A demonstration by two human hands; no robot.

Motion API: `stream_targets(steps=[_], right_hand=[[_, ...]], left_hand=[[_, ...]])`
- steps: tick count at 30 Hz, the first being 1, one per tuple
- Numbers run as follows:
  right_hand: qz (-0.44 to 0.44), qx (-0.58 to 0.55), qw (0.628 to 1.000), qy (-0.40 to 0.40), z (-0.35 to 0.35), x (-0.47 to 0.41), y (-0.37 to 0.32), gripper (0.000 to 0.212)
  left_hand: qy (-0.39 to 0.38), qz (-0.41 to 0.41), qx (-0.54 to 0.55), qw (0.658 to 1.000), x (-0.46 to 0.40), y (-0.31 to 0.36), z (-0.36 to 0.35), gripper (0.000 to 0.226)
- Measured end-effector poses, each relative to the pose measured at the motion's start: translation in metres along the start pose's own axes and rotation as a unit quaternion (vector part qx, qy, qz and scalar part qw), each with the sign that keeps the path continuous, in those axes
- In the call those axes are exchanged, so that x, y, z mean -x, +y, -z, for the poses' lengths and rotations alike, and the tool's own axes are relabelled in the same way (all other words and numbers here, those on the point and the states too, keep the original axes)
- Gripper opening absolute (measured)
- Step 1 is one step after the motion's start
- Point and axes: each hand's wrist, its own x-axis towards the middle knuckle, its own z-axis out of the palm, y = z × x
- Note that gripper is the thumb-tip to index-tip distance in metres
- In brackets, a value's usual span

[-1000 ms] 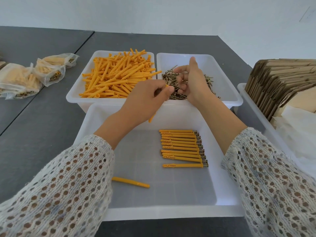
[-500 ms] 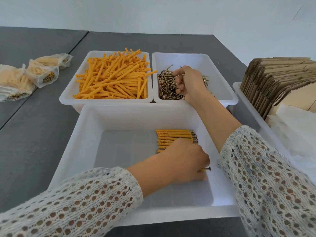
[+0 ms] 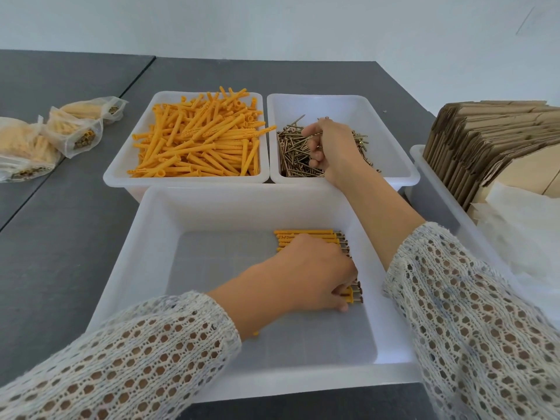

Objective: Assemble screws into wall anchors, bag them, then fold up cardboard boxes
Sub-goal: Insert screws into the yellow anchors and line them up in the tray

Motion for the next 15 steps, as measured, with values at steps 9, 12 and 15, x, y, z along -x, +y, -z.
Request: stream_targets(steps=[9, 12, 15], right_hand=[[0.016, 0.045, 0.999, 0.01, -0.002, -0.001, 0.001, 0.029], [0.024, 0.066, 0.997, 0.007, -0.003, -0.002, 0.002, 0.03], [0.029, 0.076, 0.997, 0.004, -0.002, -0.002, 0.003, 0.03]], left_hand=[[0.009, 0.03, 0.037, 0.999, -0.002, -0.002, -0.006, 0.031], [0.013, 0.036, 0.059, 0.998, -0.002, 0.0, -0.01, 0.031], [0.021, 0.035, 0.063, 0.997, -0.003, 0.001, -0.012, 0.032]])
